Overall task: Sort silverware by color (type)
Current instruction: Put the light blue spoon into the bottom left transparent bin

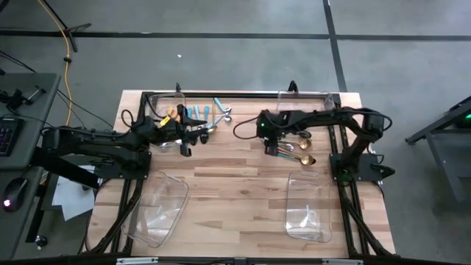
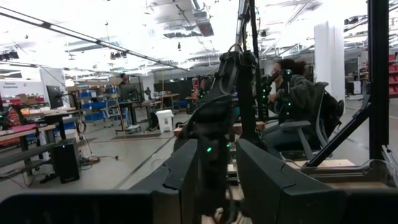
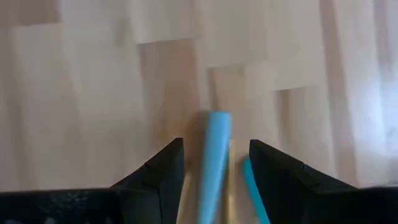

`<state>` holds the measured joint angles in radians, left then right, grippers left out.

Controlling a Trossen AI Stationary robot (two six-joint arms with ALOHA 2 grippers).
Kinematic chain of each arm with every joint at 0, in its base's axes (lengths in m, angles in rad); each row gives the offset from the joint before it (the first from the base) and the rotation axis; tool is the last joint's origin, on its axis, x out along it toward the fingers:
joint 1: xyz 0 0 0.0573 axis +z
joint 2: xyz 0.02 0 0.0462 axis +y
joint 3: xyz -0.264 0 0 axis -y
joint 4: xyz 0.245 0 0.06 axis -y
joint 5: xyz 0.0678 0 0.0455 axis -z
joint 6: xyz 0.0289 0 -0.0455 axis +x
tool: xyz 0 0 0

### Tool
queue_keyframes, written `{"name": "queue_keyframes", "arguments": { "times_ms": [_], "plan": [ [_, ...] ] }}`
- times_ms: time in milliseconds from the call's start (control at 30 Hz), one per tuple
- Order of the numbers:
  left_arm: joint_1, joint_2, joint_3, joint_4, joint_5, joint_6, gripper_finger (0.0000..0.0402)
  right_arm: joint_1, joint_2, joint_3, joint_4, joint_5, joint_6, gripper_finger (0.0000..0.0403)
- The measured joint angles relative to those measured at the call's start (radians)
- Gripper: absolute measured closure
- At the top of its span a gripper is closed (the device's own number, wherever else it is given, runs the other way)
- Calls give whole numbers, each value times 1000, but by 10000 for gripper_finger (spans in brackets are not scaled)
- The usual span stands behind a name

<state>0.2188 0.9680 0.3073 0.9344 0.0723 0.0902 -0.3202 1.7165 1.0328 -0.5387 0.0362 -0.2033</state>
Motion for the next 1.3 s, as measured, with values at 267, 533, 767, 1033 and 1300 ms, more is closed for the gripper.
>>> {"name": "queue_keyframes", "arguments": {
  "times_ms": [267,533,767,1033,1300],
  "plan": [
    [0,0,0,0,0,0,300,-17,61,-3,39,-43,-20,235],
    [0,0,0,0,-2,0,300,-15,93,0,39,-30,-20,235],
    [0,0,0,0,-2,0,300,-13,94,0,38,-26,-15,256],
    [0,0,0,0,-2,0,300,-14,94,1,39,-15,-15,366],
    [0,0,0,1,-2,0,300,-13,93,3,39,-22,-15,367]
  ]
}}
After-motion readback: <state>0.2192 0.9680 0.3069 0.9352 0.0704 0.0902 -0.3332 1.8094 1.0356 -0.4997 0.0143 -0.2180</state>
